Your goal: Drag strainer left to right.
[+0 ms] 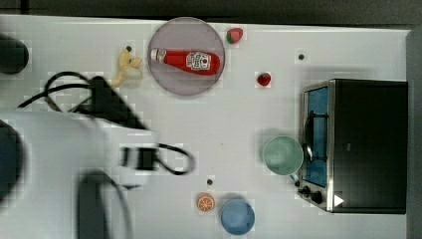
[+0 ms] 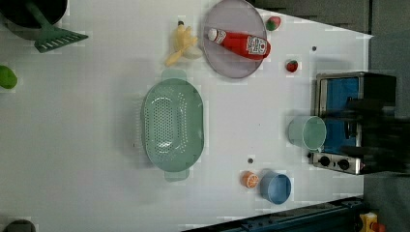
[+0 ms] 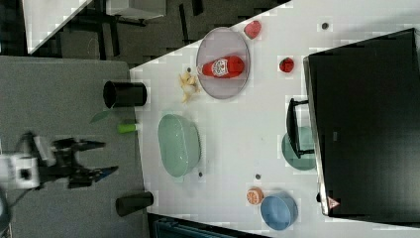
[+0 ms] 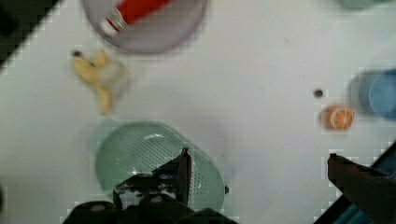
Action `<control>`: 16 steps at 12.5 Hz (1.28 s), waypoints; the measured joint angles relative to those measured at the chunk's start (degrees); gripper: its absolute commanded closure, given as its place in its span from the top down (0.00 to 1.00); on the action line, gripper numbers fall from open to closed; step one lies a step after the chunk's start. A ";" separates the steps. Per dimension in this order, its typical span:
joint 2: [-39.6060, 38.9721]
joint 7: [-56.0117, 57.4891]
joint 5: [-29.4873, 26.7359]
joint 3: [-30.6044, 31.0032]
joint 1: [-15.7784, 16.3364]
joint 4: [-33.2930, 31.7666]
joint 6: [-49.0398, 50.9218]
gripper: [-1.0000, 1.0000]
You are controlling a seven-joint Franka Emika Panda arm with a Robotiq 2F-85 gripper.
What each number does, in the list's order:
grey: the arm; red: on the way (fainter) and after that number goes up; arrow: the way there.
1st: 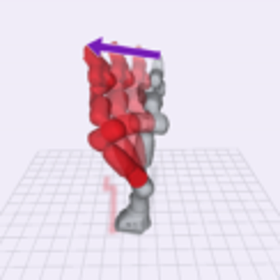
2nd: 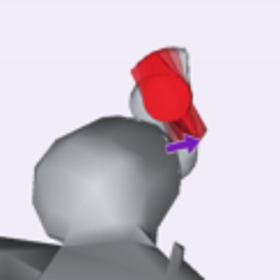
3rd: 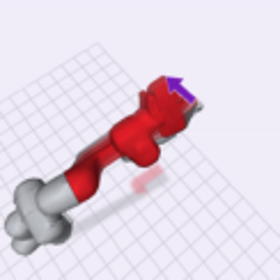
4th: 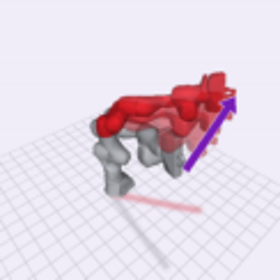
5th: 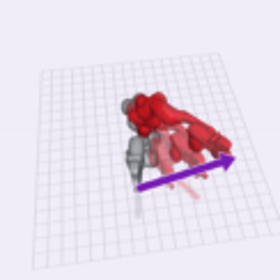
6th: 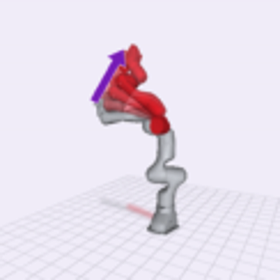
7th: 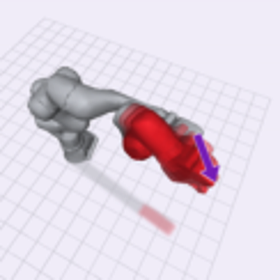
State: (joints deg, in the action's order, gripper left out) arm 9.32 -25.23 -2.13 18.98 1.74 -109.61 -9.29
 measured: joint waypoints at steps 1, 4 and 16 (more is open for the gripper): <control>-4.33 -6.01 0.42 3.92 0.24 -0.11 -1.24 1.00; -14.44 -23.53 -0.97 11.01 1.95 -2.41 -10.49 1.00; -36.08 -43.03 2.08 12.10 1.75 -16.95 -50.02 1.00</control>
State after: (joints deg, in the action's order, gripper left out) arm -26.76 -68.26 -0.05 31.08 3.49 -126.57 -59.31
